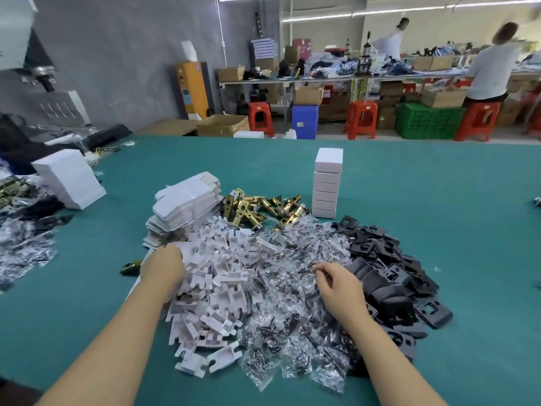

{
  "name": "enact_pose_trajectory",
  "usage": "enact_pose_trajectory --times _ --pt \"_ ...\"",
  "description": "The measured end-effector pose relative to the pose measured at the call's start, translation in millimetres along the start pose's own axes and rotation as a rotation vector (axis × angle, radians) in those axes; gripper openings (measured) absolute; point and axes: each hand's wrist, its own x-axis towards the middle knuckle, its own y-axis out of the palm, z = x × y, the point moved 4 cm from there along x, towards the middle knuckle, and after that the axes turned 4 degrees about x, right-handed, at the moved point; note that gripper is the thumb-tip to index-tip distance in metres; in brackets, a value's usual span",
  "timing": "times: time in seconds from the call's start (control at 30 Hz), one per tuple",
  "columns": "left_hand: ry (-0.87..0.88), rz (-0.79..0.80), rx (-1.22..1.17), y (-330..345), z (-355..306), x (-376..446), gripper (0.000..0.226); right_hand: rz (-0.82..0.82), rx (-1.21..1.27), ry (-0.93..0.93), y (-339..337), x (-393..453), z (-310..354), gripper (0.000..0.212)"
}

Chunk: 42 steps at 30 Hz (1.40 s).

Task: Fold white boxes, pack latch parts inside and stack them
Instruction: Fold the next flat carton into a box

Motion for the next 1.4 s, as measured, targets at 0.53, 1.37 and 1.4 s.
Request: enact_pose_trajectory --times 0.53,1.37,1.4 --pt "0.006 0.046 0.102 6.8 -1.7 13.9 0.036 -0.012 0.039 -0.011 1.6 -0.3 -4.1 0.018" --pt "0.150 -0.086 0.287 -25.7 -27.2 12.8 0.026 -0.016 0.039 -0.003 0.6 -0.4 -4.2 0.019" --pt "0.156 -0.087 0.272 -28.1 -31.0 12.8 0.026 -0.017 0.038 -0.004 0.6 -0.6 -4.0 0.019"
